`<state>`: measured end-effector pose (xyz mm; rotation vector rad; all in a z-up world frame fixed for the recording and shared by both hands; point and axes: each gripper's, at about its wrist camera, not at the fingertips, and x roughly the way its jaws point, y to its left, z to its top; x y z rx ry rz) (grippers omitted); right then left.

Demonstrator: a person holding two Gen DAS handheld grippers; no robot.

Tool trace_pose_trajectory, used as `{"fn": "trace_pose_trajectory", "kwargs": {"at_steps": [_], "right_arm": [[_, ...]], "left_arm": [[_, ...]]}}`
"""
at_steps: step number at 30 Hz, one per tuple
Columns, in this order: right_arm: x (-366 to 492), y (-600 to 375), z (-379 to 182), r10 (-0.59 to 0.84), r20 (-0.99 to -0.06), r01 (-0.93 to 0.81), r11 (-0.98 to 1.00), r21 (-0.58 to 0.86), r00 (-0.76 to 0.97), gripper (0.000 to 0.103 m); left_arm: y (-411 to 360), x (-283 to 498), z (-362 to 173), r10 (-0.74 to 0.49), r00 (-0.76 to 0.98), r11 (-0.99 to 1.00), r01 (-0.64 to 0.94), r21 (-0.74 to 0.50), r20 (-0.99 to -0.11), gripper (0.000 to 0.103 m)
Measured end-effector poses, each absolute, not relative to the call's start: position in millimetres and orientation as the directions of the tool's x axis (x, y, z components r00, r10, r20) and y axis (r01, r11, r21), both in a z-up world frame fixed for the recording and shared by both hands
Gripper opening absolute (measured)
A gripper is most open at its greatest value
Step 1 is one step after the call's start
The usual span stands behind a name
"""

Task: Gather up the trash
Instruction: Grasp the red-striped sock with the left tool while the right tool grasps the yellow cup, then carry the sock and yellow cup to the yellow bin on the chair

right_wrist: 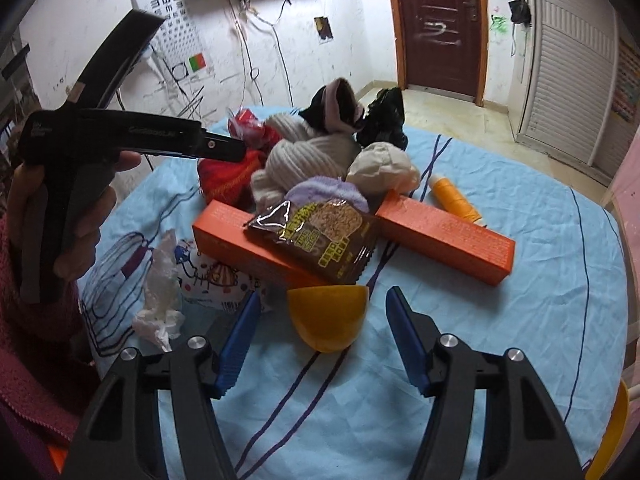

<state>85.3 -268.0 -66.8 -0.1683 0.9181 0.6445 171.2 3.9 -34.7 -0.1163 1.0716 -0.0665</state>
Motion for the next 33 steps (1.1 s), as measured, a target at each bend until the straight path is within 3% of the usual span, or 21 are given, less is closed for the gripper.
{"fn": "trace_pose_trajectory", "kwargs": {"at_steps": [4,8,12,15,33], "right_arm": [[91,-264,-73,0.437,-0.797,-0.59,0.797,0.128,0.417,0.052],[92,-265,-76,0.435,-0.801,-0.59,0.797,0.129,0.412,0.034],[86,-267,-75,0.451,-0.806,-0.611,0.779,0.145,0.384,0.034],[76,-273,-73,0.455,-0.81,-0.618,0.772,0.151,0.37,0.034],[34,-362,-47,0.418,-0.741,-0.494,0.859,0.134,0.525,0.034]], "left_arm": [[4,176,-47,-0.141,0.436,0.987,-0.003,-0.158,-0.889,0.072],[2,175,-56,-0.163,0.42,0.983,-0.009,-0.184,-0.893,0.055],[5,167,-55,-0.181,0.428,0.978,-0.017,-0.209,-0.886,0.023],[7,158,-50,-0.175,0.44,0.979,-0.014,-0.201,-0.881,0.019],[-28,118,5,-0.135,0.554,0.99,0.047,-0.132,-0.821,0.019]]}}
